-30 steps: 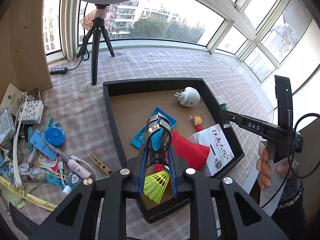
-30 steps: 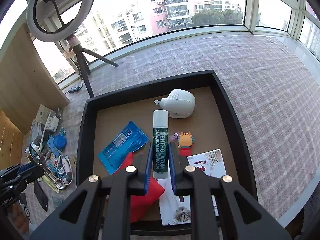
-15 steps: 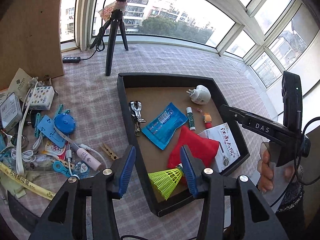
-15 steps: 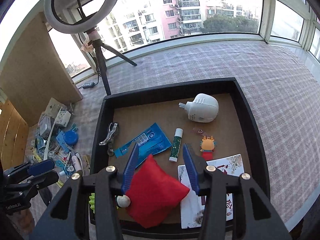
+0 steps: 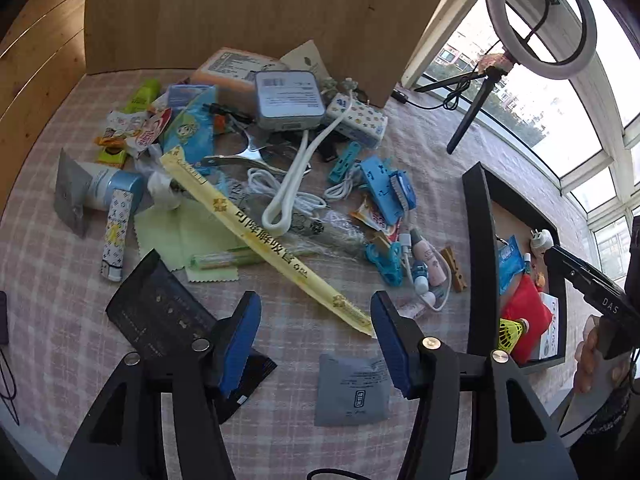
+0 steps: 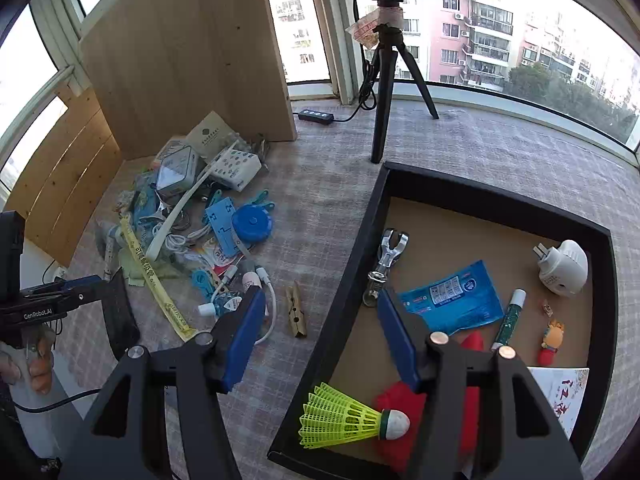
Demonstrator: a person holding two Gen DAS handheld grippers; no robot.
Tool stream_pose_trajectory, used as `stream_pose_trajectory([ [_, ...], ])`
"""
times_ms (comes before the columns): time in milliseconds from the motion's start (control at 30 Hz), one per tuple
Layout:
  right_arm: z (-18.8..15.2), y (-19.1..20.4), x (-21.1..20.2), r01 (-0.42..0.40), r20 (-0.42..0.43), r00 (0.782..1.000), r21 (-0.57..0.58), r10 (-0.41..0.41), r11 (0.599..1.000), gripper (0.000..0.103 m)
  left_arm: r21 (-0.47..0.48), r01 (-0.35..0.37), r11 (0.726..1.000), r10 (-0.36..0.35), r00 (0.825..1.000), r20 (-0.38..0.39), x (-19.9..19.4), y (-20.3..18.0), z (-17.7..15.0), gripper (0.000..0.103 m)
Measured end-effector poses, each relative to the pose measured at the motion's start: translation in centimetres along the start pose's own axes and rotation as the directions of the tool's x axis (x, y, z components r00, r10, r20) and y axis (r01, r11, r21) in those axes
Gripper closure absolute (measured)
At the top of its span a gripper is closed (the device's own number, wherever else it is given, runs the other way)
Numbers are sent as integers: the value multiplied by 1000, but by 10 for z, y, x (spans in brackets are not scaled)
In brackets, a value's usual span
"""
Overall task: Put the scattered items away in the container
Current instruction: 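Grasp the black wipe pack with both grippers from opposite sides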
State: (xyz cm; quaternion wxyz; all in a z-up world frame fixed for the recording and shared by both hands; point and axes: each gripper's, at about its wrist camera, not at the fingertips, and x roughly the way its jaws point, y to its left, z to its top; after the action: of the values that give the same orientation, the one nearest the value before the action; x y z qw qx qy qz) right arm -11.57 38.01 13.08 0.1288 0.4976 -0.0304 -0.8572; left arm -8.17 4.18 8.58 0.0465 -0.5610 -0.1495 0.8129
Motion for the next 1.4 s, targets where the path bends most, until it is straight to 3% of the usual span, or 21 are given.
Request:
stream_pose_trajectory([
  [100,4,34,14,-40,-42,998,-78,37,996,45,-115,-54,992,53,999,-10,1,43,-10,47],
  [233,5,80,33,-99,-107,991,-190,80,977,45,-260,-48,964,39,998,-40,5,87,-24,44],
  [533,-11,160,72,-244,-252,953,-321,166,915,45,-433,-15,901,-5,999,-45,13,127,-45,42],
  [700,-18,203,101,-333,-324,919,-333,225,882,45,-466,12,884,-35,999,-41,21,131,-49,42],
  [1067,-26,249,152,-395,-401,878,-307,259,866,49,-503,54,862,-79,996,-28,34,134,-52,42],
  [1400,-35,262,165,-424,-420,863,-302,280,854,53,-459,57,886,-77,997,-25,44,123,-49,42],
])
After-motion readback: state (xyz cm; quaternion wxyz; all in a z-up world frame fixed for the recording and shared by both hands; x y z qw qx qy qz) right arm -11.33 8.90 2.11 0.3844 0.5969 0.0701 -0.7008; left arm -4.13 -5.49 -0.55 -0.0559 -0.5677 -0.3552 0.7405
